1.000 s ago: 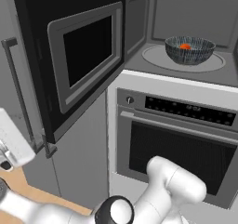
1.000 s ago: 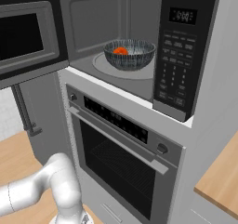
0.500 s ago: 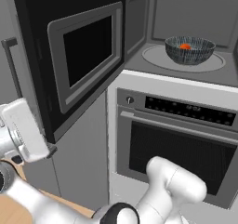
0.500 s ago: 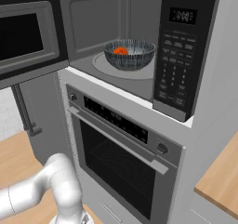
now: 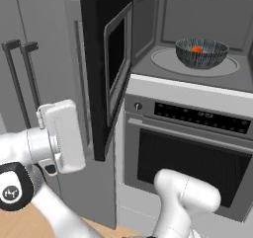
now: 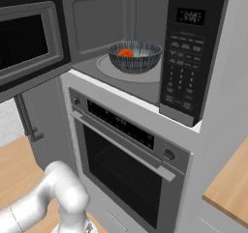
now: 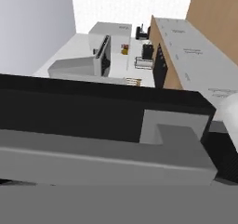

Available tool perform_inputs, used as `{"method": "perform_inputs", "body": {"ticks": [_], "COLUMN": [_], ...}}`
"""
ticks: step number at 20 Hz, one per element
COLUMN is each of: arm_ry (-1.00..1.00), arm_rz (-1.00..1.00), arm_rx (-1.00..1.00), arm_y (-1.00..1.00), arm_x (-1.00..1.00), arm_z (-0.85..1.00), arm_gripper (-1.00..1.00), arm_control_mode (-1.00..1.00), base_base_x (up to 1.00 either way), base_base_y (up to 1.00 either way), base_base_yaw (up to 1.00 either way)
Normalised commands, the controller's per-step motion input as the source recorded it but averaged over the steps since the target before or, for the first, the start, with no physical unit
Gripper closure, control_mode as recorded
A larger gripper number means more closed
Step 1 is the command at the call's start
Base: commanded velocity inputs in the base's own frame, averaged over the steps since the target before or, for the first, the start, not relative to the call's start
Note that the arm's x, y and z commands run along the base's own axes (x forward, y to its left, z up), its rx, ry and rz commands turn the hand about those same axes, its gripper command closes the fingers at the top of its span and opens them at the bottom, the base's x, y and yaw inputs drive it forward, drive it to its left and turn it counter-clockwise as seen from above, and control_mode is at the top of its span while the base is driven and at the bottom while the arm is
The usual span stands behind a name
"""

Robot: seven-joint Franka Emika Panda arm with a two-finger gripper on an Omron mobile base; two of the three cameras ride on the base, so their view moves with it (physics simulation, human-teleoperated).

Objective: Pick the squash from the sink and place it in the bowl. Then pick the bowl and place it in the microwave. Then close the microwave door and press the start button.

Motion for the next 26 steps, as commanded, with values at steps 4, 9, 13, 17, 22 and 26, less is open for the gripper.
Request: {"method": "perform_inputs", "body": {"ticks": [4,9,13,17,22,26], "arm_ry": [-0.20,-0.12,-0.08,-0.06,-0.02,-0.01], "arm_rz": [-0.09,-0.06,-0.02,0.00,0.00,0.00], "arm_rx": [0.12,0.15,0.16,0.17,0.18,0.16], "arm_y": [-1.00,-1.00,-1.00,-1.00,-1.00,-0.95], "arm_x": [-0.52,-0.33,-0.16,-0.11,-0.02,0.04], "arm_z": [0.21,0.20,0.31,0.39,0.29,0.17], "arm_gripper": [-1.00,-1.00,-1.00,-1.00,-1.00,-1.00], "arm_control_mode": [-1.00,-1.00,-1.00,-1.00,-1.00,-1.00], "base_base_x": [0.00,0.00,0.00,0.00,0.00,0.00], "base_base_y": [0.00,0.00,0.00,0.00,0.00,0.00], "base_base_yaw": [0.00,0.00,0.00,0.00,0.00,0.00]}}
